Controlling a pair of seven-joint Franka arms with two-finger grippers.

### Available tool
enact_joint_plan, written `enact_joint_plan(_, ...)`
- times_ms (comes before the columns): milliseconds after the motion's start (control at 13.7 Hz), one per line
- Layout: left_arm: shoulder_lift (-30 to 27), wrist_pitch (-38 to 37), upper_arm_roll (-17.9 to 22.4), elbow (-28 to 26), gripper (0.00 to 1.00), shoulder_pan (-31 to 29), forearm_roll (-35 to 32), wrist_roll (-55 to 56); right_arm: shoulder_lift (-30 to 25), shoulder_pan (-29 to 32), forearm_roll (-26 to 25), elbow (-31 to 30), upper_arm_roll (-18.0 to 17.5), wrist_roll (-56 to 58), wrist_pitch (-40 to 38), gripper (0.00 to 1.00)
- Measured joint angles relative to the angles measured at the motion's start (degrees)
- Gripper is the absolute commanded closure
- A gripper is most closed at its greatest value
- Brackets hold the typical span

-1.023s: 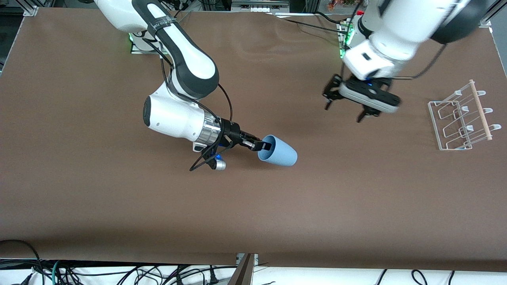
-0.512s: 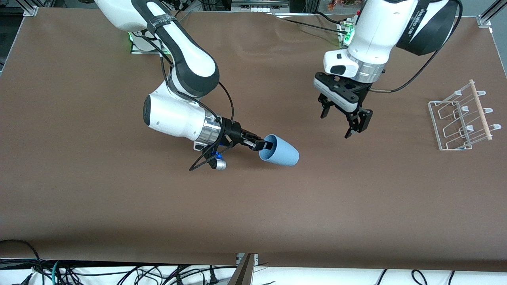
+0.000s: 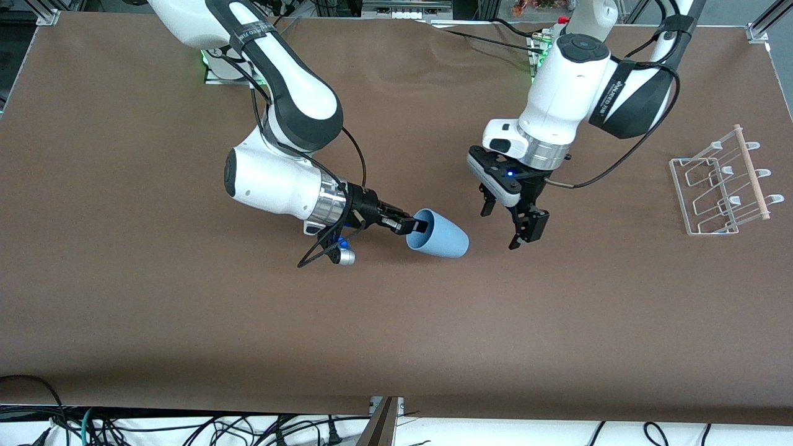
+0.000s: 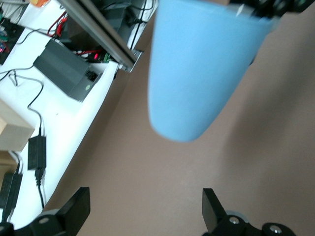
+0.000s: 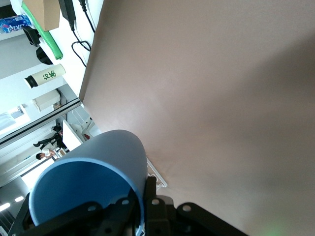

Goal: Transfer cup to left arm and place on rack
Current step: 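Move the left gripper down onto the cup rim held by the right gripper, then close the left gripper on the cup rim and open the right gripper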

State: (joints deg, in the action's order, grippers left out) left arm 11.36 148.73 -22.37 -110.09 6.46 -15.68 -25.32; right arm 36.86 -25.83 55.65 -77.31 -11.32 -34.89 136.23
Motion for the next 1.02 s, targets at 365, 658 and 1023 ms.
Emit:
enact_joint_plan(365, 2.65, -0.01, -1.0, 2.43, 0.0, 2.52, -4.73, -0.27, 0.0, 0.0, 0.0, 0.03, -0.06, -0.01, -0.68, 1.0)
enact_joint_plan(658, 7.34, -0.01, -1.01, 7.49, 0.0, 4.86, -4.73, -0.27, 0.0, 0.34, 0.0, 0.13, -0.05, -0.02, -0.69, 1.0)
enact_joint_plan(1023, 11.28, 1.01, -0.75, 11.3, 0.0, 5.7, -4.83, -1.47, -0.02, 0.25, 0.0, 0.35, -0.07, -0.12, -2.31, 1.0)
